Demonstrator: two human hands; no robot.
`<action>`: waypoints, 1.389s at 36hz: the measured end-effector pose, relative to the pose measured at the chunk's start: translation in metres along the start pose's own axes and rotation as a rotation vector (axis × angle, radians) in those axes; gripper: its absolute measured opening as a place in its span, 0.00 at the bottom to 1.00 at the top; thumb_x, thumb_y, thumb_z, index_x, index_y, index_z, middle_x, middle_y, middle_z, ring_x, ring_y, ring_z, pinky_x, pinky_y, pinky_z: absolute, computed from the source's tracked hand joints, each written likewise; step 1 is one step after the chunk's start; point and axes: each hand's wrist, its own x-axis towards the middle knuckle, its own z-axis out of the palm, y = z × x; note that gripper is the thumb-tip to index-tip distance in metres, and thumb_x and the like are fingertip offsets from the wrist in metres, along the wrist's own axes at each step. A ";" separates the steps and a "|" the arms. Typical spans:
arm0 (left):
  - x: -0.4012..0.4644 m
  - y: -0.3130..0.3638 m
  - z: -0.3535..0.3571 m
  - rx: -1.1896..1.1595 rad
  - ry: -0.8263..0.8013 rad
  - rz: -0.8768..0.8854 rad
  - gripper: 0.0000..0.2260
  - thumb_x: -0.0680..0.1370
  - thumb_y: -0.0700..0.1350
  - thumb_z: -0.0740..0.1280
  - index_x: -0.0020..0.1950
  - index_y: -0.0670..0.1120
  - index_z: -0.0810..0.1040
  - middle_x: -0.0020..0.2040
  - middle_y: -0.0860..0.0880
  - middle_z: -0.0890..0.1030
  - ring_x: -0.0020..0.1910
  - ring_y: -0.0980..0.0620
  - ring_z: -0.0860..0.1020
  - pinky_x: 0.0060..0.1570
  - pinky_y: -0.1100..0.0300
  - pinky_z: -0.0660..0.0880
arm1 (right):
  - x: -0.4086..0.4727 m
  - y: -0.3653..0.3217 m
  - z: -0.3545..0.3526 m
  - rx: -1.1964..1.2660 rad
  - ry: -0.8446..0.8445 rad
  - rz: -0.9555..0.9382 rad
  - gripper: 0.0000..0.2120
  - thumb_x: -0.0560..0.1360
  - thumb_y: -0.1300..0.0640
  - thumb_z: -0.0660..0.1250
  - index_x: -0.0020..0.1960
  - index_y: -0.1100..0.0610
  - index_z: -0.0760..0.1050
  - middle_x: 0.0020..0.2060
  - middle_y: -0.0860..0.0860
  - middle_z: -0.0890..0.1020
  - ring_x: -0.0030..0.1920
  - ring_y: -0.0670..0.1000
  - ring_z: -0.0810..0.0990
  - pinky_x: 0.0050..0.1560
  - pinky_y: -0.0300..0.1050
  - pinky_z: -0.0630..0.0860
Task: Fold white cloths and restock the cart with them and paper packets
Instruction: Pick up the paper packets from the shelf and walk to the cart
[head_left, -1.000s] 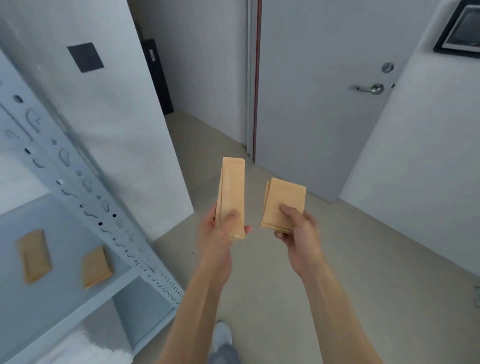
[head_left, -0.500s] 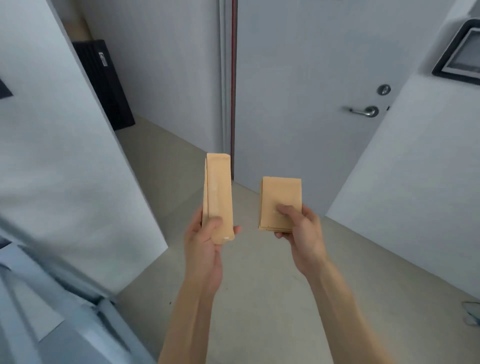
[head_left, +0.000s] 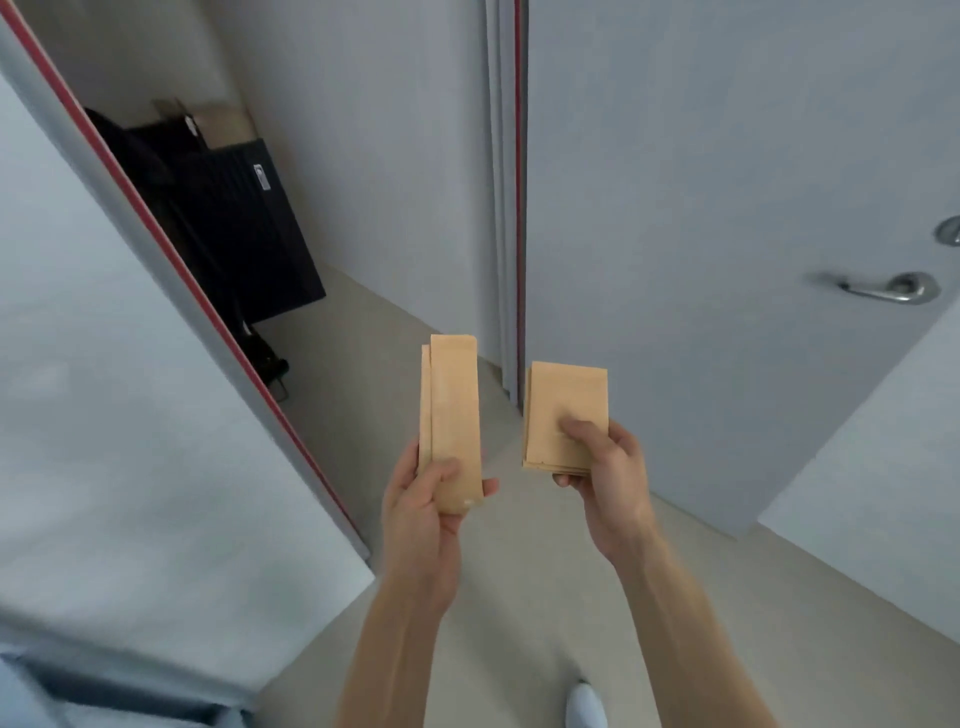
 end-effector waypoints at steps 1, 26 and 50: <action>0.014 0.002 0.011 -0.003 0.001 0.007 0.16 0.77 0.30 0.61 0.60 0.41 0.80 0.56 0.41 0.81 0.50 0.45 0.82 0.38 0.53 0.81 | 0.018 -0.006 0.003 0.006 -0.011 0.004 0.02 0.76 0.63 0.66 0.45 0.59 0.75 0.31 0.49 0.75 0.31 0.49 0.72 0.27 0.42 0.66; 0.390 0.072 0.064 -0.217 0.178 0.135 0.14 0.77 0.34 0.65 0.62 0.42 0.79 0.51 0.42 0.85 0.51 0.46 0.84 0.35 0.54 0.81 | 0.400 -0.009 0.198 -0.052 -0.227 0.116 0.04 0.75 0.66 0.67 0.49 0.62 0.76 0.34 0.53 0.77 0.29 0.49 0.74 0.23 0.40 0.68; 0.773 0.232 0.020 -0.090 0.213 0.255 0.14 0.77 0.39 0.67 0.62 0.47 0.81 0.54 0.44 0.84 0.51 0.43 0.84 0.37 0.53 0.81 | 0.713 0.032 0.470 -0.122 -0.251 0.081 0.06 0.76 0.63 0.67 0.52 0.60 0.79 0.36 0.51 0.80 0.34 0.49 0.75 0.28 0.42 0.71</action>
